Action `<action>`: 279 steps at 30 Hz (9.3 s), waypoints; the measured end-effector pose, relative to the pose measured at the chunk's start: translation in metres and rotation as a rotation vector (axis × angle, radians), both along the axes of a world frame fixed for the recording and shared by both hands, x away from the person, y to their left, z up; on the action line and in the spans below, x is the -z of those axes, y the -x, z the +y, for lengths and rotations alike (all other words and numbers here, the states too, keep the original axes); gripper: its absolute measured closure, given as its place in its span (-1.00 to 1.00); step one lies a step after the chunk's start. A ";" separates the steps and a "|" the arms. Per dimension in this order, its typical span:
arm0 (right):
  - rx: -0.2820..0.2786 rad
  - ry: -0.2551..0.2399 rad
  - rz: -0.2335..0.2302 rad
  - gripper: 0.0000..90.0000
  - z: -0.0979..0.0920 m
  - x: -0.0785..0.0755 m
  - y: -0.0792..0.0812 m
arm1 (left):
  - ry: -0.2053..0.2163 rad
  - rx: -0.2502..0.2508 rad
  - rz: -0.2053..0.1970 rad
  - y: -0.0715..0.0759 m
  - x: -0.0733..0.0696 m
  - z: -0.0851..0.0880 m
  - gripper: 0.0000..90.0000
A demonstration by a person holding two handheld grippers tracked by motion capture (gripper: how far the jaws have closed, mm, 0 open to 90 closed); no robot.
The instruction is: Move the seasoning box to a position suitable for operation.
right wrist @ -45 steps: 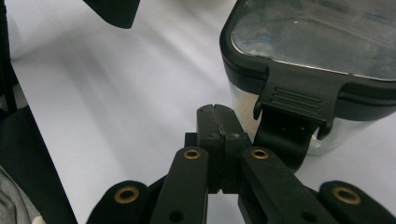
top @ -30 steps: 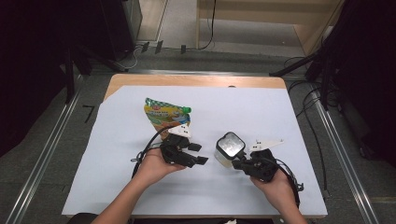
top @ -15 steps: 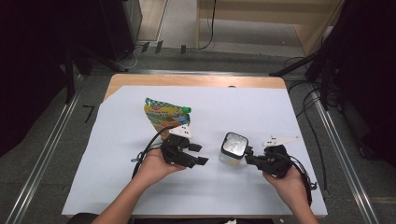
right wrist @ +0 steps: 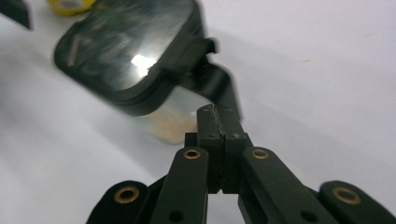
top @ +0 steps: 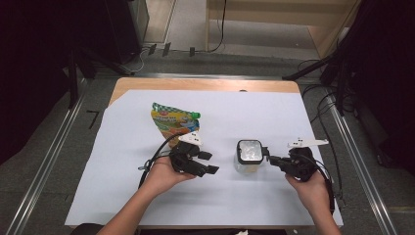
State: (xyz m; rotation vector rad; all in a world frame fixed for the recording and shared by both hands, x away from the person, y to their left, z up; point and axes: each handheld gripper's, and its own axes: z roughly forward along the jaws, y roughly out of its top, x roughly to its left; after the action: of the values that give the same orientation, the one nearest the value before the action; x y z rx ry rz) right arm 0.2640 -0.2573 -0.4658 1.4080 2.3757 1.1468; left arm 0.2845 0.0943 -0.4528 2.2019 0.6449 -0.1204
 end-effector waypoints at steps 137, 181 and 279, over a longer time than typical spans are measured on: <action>-0.016 0.015 -0.018 1.00 0.040 0.017 -0.040 | -0.152 0.110 -0.233 -0.022 0.002 -0.070 -0.61; -0.018 0.018 -0.020 1.00 0.044 0.016 -0.039 | -0.142 0.111 -0.265 -0.021 -0.013 -0.070 -0.60; -0.134 -0.010 0.009 0.97 0.041 -0.005 0.005 | 0.052 0.113 -0.022 -0.032 -0.051 -0.038 0.39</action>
State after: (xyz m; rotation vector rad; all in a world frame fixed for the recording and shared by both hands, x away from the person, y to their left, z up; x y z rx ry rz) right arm 0.2592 -0.2165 -0.4611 1.2762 2.5070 1.1871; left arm 0.3167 0.0562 -0.4014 2.1861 0.4996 -0.1689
